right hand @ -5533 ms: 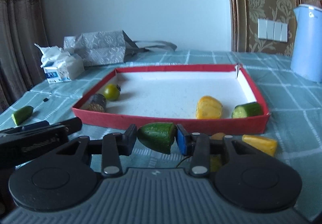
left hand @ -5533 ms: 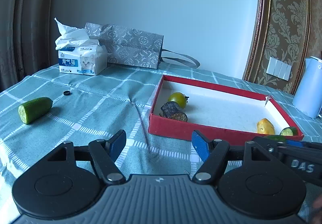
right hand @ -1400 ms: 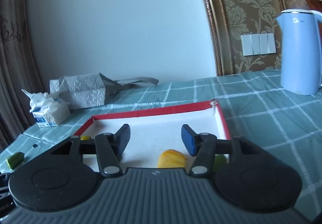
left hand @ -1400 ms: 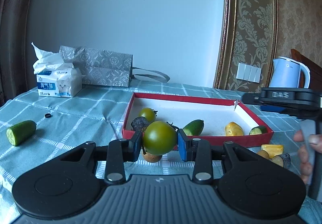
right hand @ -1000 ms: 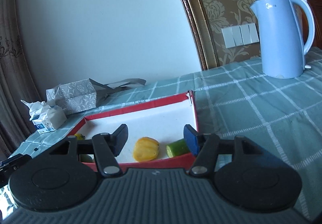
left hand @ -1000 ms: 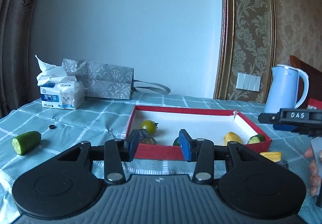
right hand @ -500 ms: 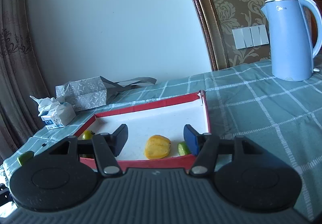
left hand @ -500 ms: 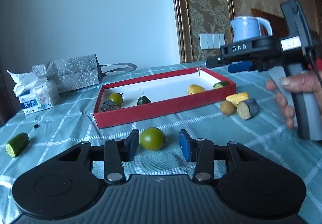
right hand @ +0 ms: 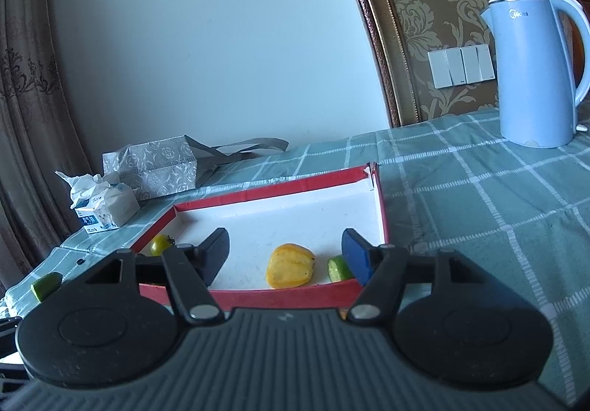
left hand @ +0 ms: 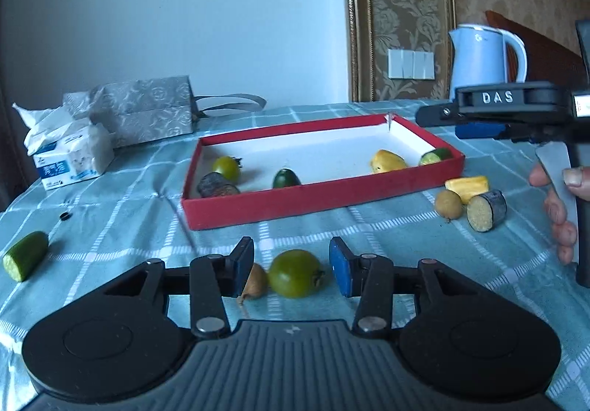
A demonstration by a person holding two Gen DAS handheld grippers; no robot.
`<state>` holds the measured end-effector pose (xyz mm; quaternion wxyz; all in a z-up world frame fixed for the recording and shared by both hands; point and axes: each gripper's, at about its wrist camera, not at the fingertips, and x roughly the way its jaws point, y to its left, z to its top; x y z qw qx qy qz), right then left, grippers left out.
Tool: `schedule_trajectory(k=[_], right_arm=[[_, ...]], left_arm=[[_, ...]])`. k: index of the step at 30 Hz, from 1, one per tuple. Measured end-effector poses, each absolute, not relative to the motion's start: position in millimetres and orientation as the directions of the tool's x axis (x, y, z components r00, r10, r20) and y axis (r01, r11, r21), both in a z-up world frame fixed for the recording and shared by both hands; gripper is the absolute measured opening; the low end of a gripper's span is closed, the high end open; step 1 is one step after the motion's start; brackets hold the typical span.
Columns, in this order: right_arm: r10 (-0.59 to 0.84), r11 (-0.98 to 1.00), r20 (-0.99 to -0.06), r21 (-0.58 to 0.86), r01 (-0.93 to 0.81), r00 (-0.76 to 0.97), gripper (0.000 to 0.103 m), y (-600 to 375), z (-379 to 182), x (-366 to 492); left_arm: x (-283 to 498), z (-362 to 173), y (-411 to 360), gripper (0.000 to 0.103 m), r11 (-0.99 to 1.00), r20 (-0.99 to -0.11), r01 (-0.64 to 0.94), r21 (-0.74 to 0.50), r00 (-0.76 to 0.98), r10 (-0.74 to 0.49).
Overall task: Organize fruits
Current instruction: 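Carry the green tomato into the tray and open the left gripper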
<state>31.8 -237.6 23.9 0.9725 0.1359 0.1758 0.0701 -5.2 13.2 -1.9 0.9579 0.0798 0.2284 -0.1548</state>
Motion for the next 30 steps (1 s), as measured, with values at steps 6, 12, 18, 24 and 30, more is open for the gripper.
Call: schedule_trajectory(k=[6, 12, 18, 24, 30], right_arm=[[0.184, 0.952, -0.315, 0.292, -0.089, 0.931, 0.066, -239, 25, 31], [0.186, 0.95, -0.306, 0.3, -0.091, 0.934, 0.066, -240, 26, 29], [0.177, 0.95, -0.303, 0.3, -0.082, 0.937, 0.074, -240, 27, 28], [0.169, 0.949, -0.288, 0.306, -0.077, 0.943, 0.075, -243, 29, 27], [0.165, 0.947, -0.269, 0.311, -0.077, 0.949, 0.075, -245, 32, 25]], left_arm=[[2, -11, -3, 0.045, 0.933, -0.493, 0.337, 0.124, 0.837, -0.236], [1, -11, -5, 0.045, 0.93, -0.496, 0.336, 0.15, 0.839, -0.223], [0, -11, -6, 0.032, 0.931, -0.493, 0.312, 0.19, 0.85, -0.185], [1, -9, -4, 0.032, 0.935, -0.496, 0.311, 0.171, 0.847, -0.191], [-3, 16, -6, 0.032, 0.941, -0.437, 0.301, 0.155, 0.875, -0.207]])
